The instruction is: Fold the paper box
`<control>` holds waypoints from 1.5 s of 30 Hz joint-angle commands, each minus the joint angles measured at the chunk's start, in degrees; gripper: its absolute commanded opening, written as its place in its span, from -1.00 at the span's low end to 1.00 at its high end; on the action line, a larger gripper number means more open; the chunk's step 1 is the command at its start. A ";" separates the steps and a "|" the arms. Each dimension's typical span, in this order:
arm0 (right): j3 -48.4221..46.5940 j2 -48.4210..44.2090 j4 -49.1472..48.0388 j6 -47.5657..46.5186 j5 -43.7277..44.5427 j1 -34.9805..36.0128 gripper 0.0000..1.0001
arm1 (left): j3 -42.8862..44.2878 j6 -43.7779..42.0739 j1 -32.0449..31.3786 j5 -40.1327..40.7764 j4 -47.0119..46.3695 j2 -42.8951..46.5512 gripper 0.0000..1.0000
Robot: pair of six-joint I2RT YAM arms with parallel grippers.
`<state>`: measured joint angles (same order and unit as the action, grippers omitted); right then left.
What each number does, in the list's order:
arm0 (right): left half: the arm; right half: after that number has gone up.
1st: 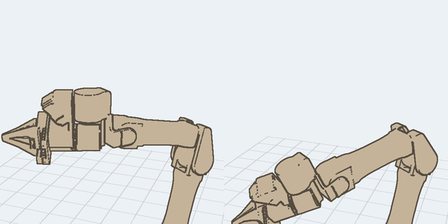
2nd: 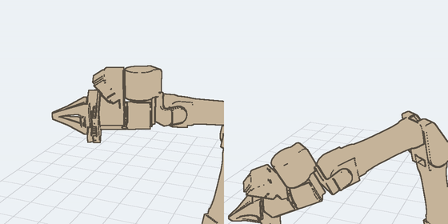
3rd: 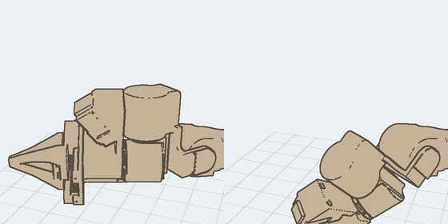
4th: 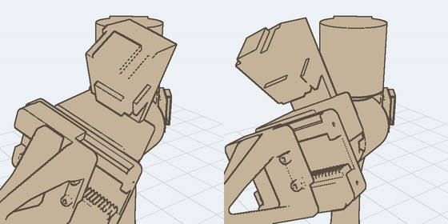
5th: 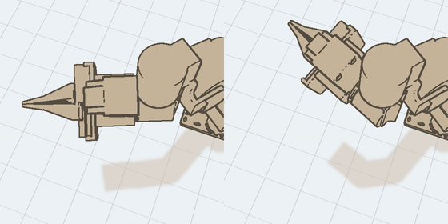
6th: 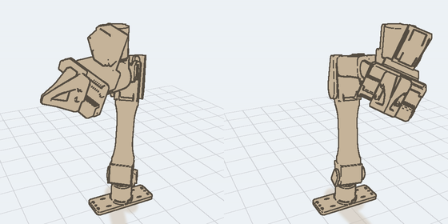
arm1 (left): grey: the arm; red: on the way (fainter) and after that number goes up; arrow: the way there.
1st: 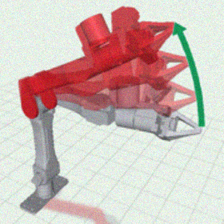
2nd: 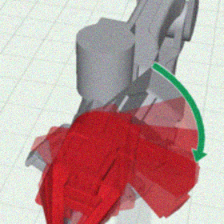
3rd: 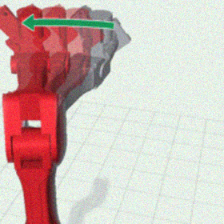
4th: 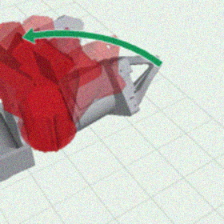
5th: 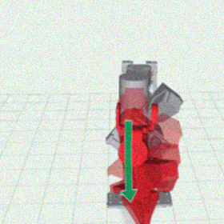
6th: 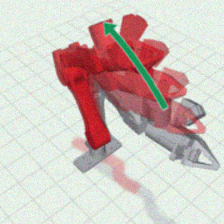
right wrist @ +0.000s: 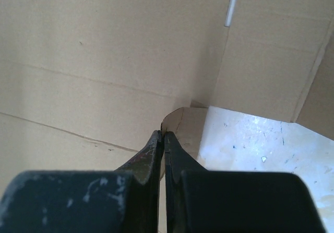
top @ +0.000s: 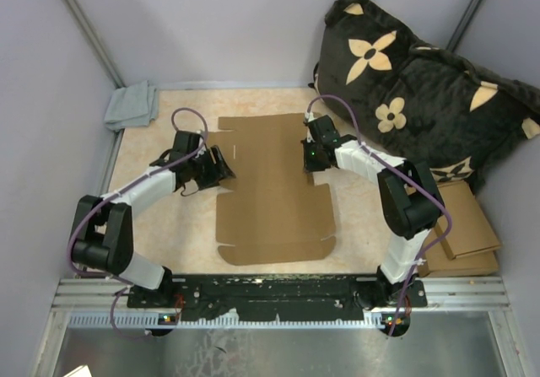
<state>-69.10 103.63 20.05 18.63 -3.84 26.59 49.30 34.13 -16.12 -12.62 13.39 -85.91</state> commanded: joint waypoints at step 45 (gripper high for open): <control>7.93 -0.87 -0.81 3.28 -4.72 7.60 -0.02 | -3.73 2.13 -7.39 -0.43 0.01 0.83 0.22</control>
<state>-64.34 105.84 11.07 20.99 -8.82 32.05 46.85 36.45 -22.76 -14.33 9.69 -90.72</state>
